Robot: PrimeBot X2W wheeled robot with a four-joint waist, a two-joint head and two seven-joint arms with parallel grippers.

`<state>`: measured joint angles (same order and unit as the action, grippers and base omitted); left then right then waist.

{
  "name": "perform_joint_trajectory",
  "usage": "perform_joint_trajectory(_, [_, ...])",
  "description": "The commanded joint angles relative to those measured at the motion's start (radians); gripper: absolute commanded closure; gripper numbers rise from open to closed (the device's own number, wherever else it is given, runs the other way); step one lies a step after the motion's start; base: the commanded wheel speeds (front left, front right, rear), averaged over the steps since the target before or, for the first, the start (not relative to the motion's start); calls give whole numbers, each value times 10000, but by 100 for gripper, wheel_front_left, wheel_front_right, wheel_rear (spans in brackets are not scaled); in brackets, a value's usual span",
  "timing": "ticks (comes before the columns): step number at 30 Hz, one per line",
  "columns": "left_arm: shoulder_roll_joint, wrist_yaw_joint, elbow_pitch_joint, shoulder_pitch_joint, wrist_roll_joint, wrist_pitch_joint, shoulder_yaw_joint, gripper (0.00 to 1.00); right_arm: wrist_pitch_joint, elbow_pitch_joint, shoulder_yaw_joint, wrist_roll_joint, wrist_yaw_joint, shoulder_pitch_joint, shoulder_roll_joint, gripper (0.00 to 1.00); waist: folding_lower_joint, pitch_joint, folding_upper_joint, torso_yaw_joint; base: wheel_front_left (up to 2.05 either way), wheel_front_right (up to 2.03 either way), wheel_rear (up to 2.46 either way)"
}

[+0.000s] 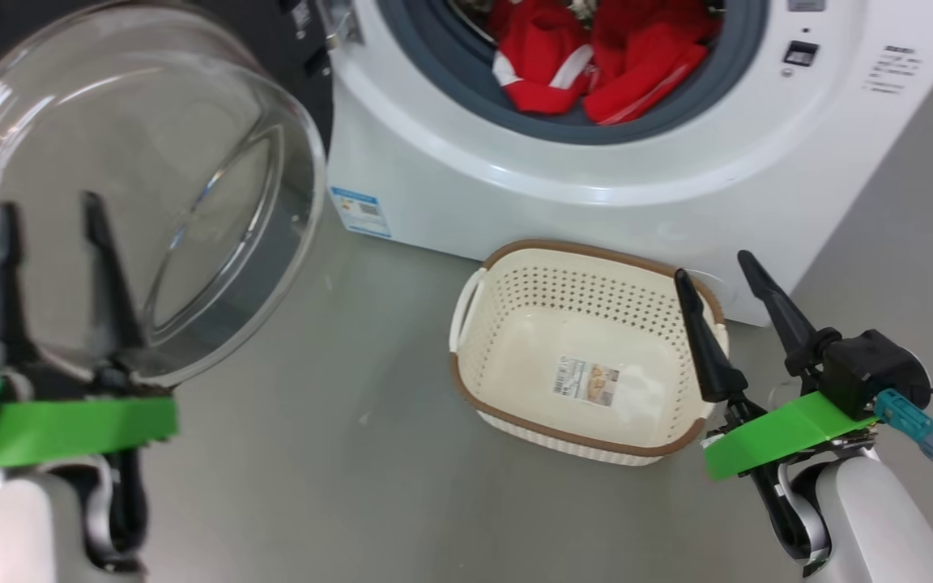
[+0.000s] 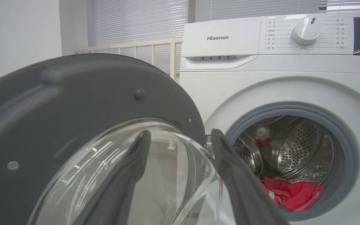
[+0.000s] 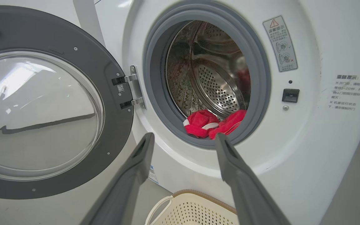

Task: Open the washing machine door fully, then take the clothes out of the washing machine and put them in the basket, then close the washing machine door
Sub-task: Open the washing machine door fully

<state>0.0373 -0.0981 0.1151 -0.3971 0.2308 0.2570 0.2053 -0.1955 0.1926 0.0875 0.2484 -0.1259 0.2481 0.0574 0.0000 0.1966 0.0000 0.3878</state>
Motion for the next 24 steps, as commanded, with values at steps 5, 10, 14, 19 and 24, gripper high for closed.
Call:
perform_joint_trajectory(5, [191,-188,-718,406,614,-82,-697,0,-274,-138,-58,-122,-48,262,-72,0,0,-179,0,-781,0,0,0])
perform_joint_trajectory(10, [213,-254,-913,677,855,-255,-1300,0,-449,-82,-286,-391,-48,285,-72,0,0,-203,0,-1441,0,0,0])
perform_joint_trajectory(14, [334,-281,-912,902,1018,-392,-1593,0,-558,-44,-451,-671,-48,243,-72,0,0,-230,0,-2007,0,0,0])
perform_joint_trajectory(19, [501,-297,-849,1250,1210,-454,-1774,0,-630,-8,-588,-922,-48,121,-72,0,0,-351,0,-2706,0,0,0])
perform_joint_trajectory(24, [724,-303,-818,1724,1183,-376,-1839,0,-655,-115,-649,-971,-48,-136,-72,0,0,-544,0,-3330,0,0,0])
